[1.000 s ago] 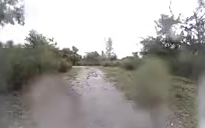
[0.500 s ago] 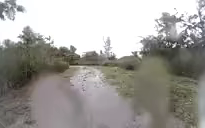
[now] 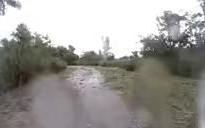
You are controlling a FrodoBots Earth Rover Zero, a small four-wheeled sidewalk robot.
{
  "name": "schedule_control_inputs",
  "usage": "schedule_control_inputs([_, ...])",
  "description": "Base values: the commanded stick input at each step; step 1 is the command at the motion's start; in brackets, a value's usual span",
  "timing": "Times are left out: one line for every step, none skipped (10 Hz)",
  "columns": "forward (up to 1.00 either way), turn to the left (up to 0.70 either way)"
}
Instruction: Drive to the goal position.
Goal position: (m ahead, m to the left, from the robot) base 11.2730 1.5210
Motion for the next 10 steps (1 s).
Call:
schedule_control_inputs([0.85, 0.00])
schedule_control_inputs([0.85, 0.00])
schedule_control_inputs([0.85, 0.00])
schedule_control_inputs([0.85, 0.00])
schedule_control_inputs([0.85, 0.00])
schedule_control_inputs([0.85, 0.00])
schedule_control_inputs([0.85, 0.00])
schedule_control_inputs([0.85, 0.00])
schedule_control_inputs([0.85, 0.00])
schedule_control_inputs([0.85, 0.00])
